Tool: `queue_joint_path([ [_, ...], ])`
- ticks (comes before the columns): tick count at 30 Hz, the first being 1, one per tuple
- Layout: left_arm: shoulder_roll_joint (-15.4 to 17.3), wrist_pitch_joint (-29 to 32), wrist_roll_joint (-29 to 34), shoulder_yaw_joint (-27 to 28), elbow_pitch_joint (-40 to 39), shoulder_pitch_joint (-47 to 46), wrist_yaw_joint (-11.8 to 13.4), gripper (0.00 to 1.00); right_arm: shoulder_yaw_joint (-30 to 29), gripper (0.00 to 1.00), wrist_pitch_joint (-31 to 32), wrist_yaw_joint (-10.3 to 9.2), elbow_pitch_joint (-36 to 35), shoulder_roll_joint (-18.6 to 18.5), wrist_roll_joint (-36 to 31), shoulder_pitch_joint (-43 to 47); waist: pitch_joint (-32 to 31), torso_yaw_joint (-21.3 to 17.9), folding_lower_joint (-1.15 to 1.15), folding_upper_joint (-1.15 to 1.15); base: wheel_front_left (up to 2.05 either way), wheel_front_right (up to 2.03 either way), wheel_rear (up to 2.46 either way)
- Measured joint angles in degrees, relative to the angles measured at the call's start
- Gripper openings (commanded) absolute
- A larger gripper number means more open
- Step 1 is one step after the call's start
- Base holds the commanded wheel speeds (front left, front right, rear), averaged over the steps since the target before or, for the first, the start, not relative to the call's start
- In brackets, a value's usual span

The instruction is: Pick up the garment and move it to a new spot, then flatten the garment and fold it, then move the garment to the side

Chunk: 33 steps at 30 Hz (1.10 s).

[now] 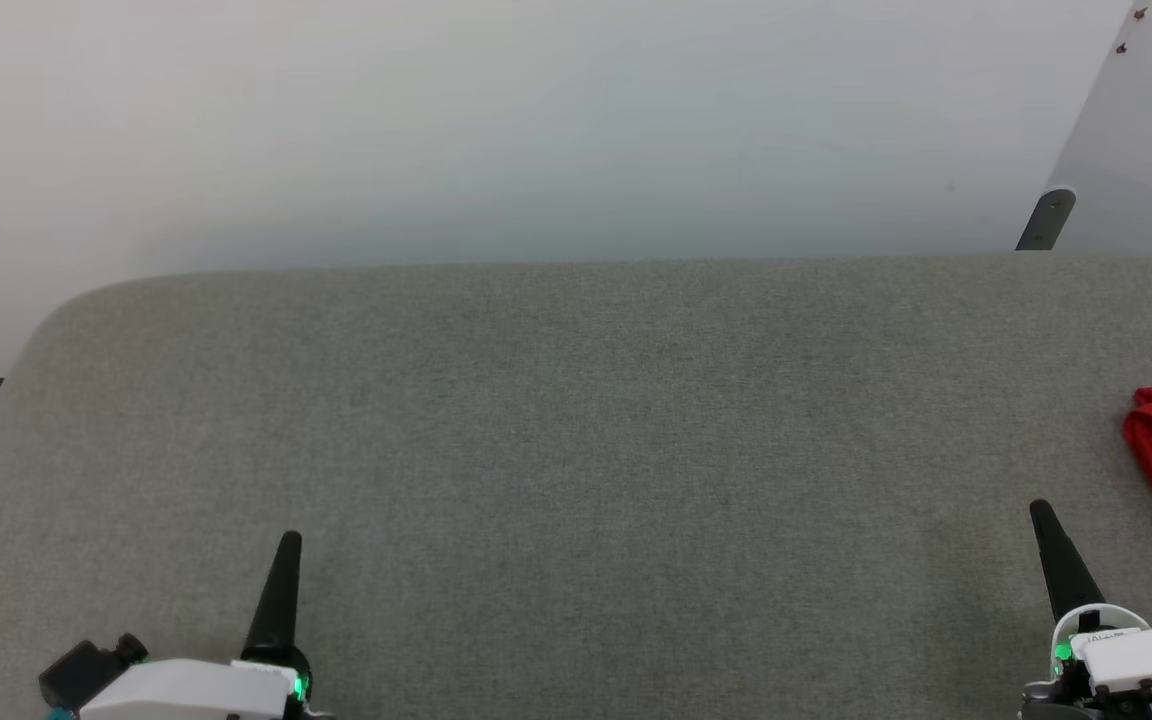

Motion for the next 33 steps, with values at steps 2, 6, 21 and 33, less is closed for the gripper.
queue_joint_path([
  [2,-0.1,0.3,-1.2,0.1,0.1,-0.4,0.0,0.00,-0.1,0.00,0.3,0.00,0.2,0.1,0.6,-0.1,0.0,0.0,0.00,0.00,0.00,0.00,0.00],
  [6,-0.2,0.8,-3.0,0.2,0.4,-0.6,0.0,0.00,-0.2,0.00,0.5,0.00,0.3,0.3,2.6,-0.6,0.1,-0.1,0.00,0.00,0.00,0.00,0.00],
  [21,-0.6,2.7,-9.6,0.6,1.3,-2.2,0.0,0.00,-0.6,0.00,1.7,0.00,1.2,1.1,8.1,-1.3,0.3,-0.4,0.00,0.00,0.00,0.00,0.00],
  [33,-0.8,4.3,-14.2,1.0,2.0,-3.3,0.0,0.00,-1.0,0.00,2.5,0.00,1.9,1.8,12.5,-1.8,0.4,-0.6,0.00,0.00,0.00,0.00,0.00],
])
